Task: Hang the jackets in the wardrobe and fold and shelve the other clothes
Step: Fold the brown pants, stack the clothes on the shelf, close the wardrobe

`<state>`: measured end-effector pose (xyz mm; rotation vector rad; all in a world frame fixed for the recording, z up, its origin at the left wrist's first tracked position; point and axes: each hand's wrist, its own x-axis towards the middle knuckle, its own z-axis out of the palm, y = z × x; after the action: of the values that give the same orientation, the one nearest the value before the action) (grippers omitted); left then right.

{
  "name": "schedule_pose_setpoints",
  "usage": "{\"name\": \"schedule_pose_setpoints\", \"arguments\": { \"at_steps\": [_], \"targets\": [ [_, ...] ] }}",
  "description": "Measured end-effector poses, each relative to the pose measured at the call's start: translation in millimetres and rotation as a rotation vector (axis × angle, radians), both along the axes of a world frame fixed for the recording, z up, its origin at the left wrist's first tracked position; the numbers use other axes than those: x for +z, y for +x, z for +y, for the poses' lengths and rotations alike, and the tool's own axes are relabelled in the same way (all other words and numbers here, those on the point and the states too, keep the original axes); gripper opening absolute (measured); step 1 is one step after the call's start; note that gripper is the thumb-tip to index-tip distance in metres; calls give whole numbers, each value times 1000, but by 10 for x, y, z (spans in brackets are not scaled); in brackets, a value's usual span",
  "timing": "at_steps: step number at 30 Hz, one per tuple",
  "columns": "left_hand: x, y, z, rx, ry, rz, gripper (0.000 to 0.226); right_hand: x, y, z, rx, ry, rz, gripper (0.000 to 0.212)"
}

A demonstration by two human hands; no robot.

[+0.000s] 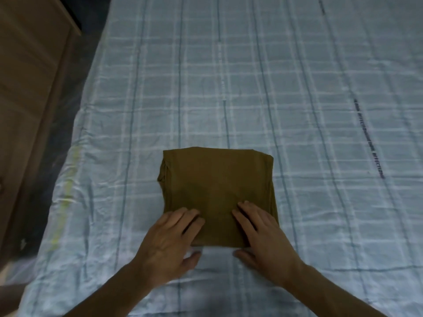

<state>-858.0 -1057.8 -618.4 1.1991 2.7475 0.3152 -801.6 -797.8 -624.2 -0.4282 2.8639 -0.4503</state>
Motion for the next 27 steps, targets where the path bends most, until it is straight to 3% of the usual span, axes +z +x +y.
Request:
{"name": "schedule_pose_setpoints", "arguments": {
  "at_steps": [5, 10, 14, 19, 24, 27],
  "targets": [
    [-29, -86, 86, 9, -59, 34, 68, -54, -35, -21, 11, 48, 121, 57],
    [117, -168, 166, 97, 37, 169, 38, 50, -203, -38, -104, -11, 193, 34],
    [556, -204, 155, 141, 79, 183, 43, 433, -323, -8, -169, -50, 163, 42],
    [1431, -292, 81, 173, 124, 197, 46, 1366, -384, -39, -158, -25, 273, 37],
    [2519, -212, -45, 194, 151, 314, 44, 2560, -321, -153, -112, 35, 371, 45],
    [3254, -28, -170, 163, 205, 400, 37, 3326, -128, -245, -105, 32, 477, 38]
  ]
}}
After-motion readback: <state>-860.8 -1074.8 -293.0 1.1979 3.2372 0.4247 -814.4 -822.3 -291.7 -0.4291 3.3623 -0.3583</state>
